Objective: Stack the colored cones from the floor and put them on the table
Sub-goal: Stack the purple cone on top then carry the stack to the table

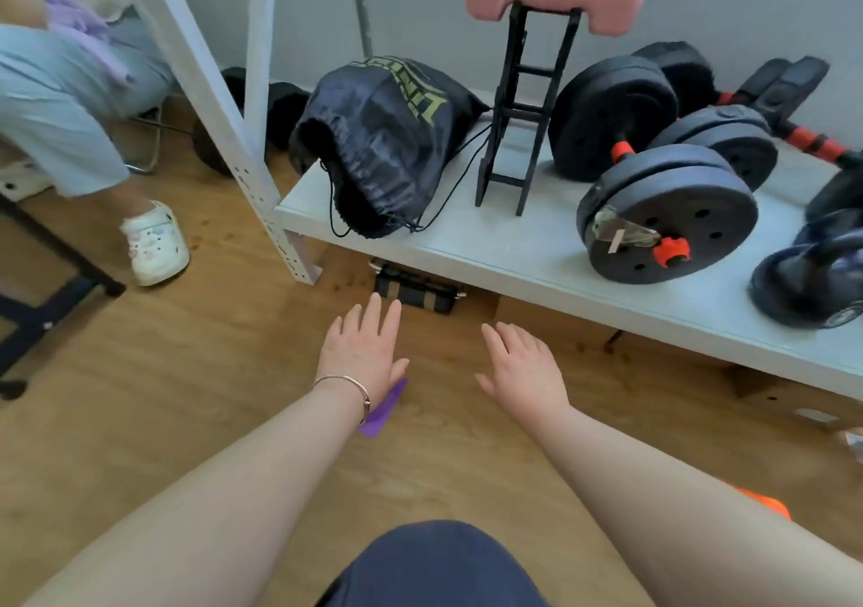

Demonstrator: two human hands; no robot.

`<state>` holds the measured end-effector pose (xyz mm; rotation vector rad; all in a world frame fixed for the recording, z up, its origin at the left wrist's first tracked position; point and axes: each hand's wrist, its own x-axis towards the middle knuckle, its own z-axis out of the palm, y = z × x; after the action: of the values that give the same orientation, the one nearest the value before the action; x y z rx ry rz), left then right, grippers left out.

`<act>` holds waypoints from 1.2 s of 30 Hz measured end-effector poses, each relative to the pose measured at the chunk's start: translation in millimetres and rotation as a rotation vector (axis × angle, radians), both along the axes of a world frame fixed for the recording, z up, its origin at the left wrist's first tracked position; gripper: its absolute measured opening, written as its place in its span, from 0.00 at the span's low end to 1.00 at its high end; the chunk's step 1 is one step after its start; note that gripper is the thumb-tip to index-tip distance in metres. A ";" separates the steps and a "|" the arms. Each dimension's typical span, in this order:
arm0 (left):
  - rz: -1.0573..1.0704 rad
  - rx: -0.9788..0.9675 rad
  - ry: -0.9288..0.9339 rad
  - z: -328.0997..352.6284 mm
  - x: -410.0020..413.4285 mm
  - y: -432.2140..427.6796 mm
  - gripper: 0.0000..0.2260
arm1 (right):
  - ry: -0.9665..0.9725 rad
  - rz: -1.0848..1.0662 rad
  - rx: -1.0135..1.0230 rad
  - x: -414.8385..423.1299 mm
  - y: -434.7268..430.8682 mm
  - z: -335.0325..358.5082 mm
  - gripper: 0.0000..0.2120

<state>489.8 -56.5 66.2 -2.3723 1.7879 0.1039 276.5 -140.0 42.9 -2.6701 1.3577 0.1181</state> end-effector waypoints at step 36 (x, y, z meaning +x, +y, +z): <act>0.223 0.186 0.724 -183.4 95.0 38.8 0.29 | 0.058 -0.174 0.693 135.2 24.2 -168.9 0.34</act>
<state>584.8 -17.7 -117.2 -2.5596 1.6214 1.2345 411.7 -115.8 -126.1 -1.9807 1.2575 0.5392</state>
